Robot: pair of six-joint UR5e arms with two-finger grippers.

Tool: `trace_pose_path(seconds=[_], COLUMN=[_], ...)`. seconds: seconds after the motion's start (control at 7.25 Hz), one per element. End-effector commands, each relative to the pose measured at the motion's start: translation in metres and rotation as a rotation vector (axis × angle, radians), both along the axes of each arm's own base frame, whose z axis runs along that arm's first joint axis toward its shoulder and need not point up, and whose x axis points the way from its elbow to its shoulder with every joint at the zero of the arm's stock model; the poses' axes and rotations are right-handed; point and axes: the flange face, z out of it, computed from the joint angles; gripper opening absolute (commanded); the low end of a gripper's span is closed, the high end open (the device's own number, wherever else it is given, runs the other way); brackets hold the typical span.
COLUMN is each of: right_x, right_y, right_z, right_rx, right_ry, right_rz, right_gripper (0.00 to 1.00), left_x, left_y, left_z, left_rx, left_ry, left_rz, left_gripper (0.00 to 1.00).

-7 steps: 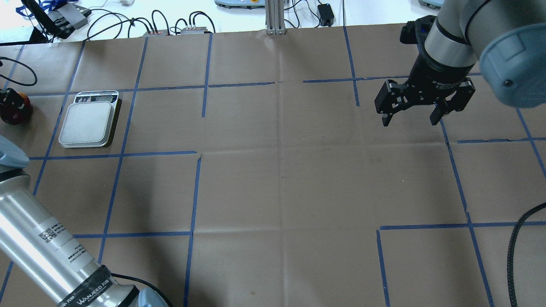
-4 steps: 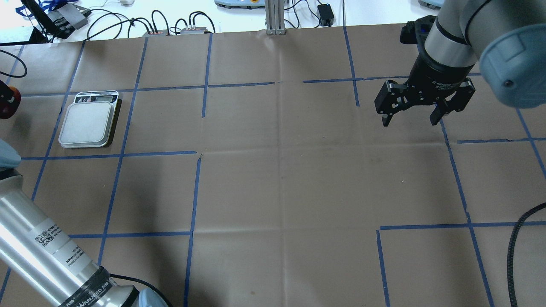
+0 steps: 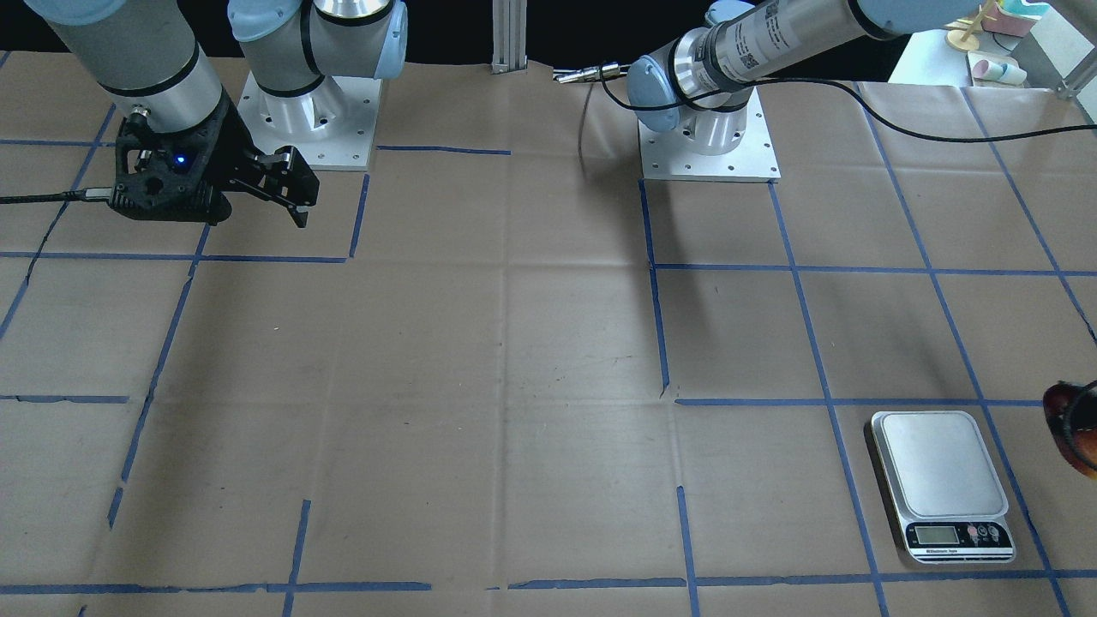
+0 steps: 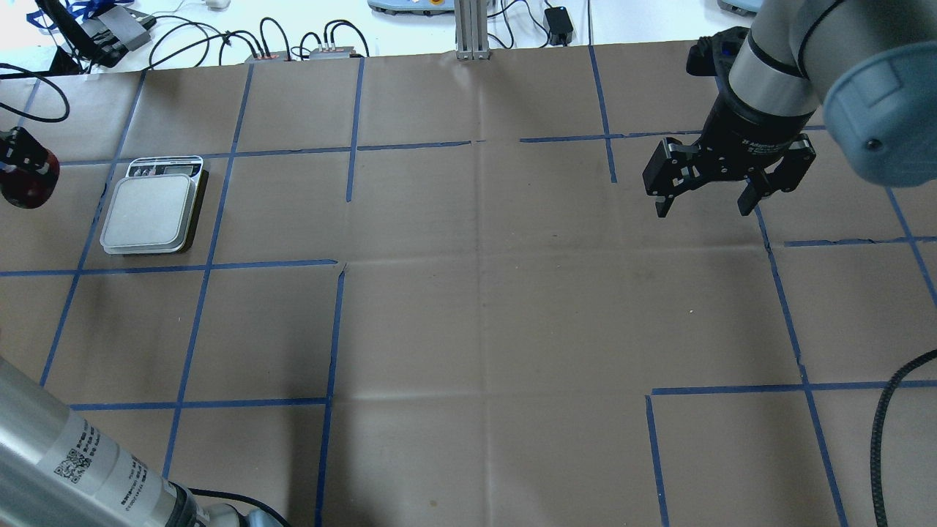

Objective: Weigh mango
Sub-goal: 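Lift the mango and carry it over the white scale with the left gripper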

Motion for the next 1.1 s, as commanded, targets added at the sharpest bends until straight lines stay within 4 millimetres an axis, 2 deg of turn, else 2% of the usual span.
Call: trace_pose_path(seconds=[0.0, 0.14, 0.41, 0.69, 0.83, 0.97], right_x=[0.0, 0.0, 0.0, 0.0, 0.0, 0.0], right_y=[0.0, 0.0, 0.0, 0.0, 0.0, 0.0], right_z=[0.0, 0.0, 0.0, 0.0, 0.0, 0.0], right_rx=[0.0, 0.0, 0.0, 0.0, 0.0, 0.0], right_ry=[0.0, 0.0, 0.0, 0.0, 0.0, 0.0], right_rz=[0.0, 0.0, 0.0, 0.0, 0.0, 0.0], right_gripper=[1.0, 1.0, 1.0, 1.0, 1.0, 1.0], left_x=[-0.101, -0.107, -0.105, -0.101, -0.1, -0.098], left_y=[-0.012, -0.019, -0.023, -0.023, -0.024, -0.025], left_z=[-0.033, -0.05, -0.075, -0.072, -0.074, -0.068], left_rx=[-0.067, -0.056, -0.031, -0.033, -0.035, -0.039], left_ry=[-0.056, -0.052, -0.04, -0.046, -0.04, -0.051], left_rz=[0.025, 0.033, 0.026, 0.023, 0.025, 0.024], left_gripper=[0.45, 0.45, 0.48, 0.51, 0.94, 1.0])
